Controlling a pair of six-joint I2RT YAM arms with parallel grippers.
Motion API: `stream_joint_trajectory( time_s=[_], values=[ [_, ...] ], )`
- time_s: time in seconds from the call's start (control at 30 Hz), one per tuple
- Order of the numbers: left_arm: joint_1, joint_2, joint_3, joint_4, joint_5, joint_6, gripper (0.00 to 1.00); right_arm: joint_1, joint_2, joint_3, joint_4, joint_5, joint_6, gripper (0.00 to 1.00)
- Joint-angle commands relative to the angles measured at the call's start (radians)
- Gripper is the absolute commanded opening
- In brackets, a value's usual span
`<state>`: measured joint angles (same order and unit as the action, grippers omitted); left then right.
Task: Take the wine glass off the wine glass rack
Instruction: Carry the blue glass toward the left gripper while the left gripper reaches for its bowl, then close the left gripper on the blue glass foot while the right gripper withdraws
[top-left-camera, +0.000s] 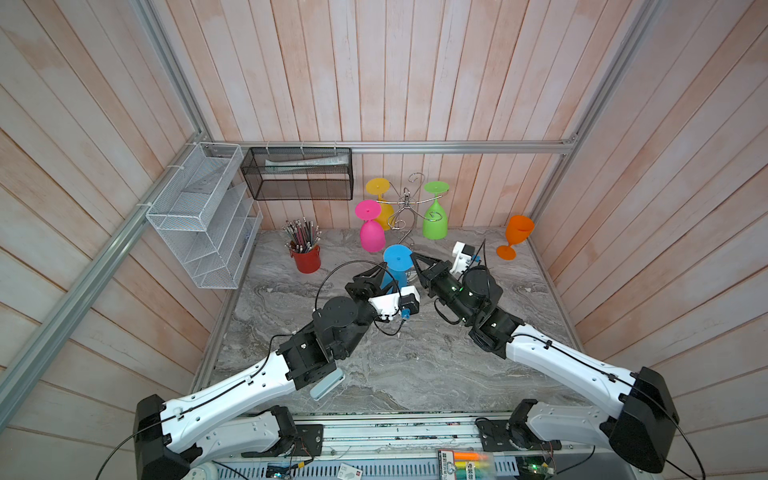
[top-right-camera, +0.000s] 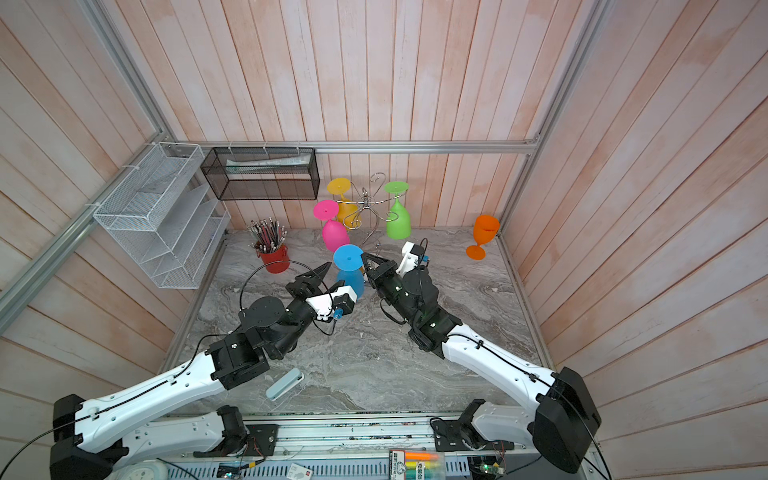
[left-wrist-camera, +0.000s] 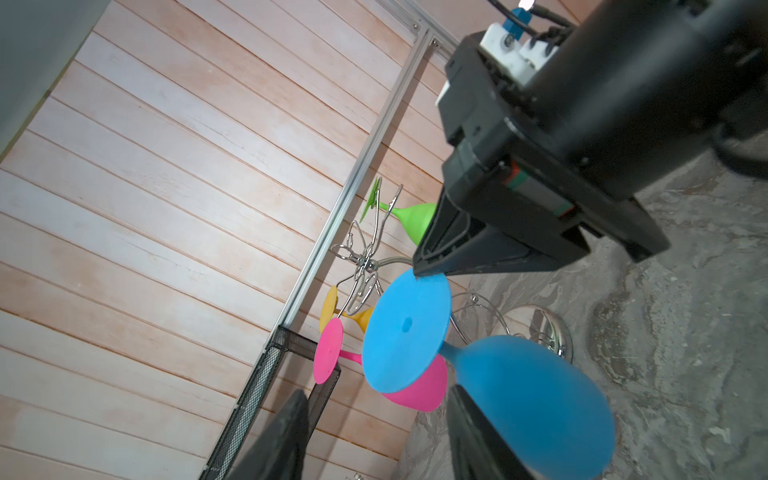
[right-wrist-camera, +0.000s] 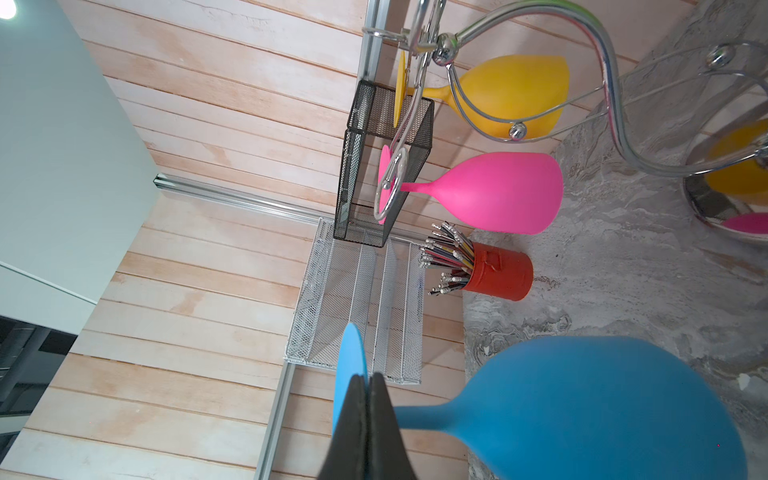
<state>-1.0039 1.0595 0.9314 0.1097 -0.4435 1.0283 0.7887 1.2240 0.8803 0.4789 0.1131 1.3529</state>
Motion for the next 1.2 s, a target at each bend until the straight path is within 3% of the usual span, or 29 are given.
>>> stream_joint_trajectory(
  time_s=[0.0,0.43,0.73,1.17],
  values=[
    [0.021,0.007,0.022,-0.026,0.072,-0.006,0.55,0.006,-0.019,0.008,0.044,-0.008,-0.023,0.0],
    [0.151,0.068,0.047,0.017,0.183,-0.002,0.56,0.006,-0.013,0.002,0.063,-0.018,-0.019,0.0],
    [0.165,0.124,0.057,0.096,0.193,0.054,0.53,0.006,0.011,0.009,0.071,-0.025,-0.016,0.0],
    [0.177,0.148,0.081,0.11,0.213,0.046,0.18,0.006,0.032,0.013,0.086,-0.042,-0.003,0.0]
  ],
)
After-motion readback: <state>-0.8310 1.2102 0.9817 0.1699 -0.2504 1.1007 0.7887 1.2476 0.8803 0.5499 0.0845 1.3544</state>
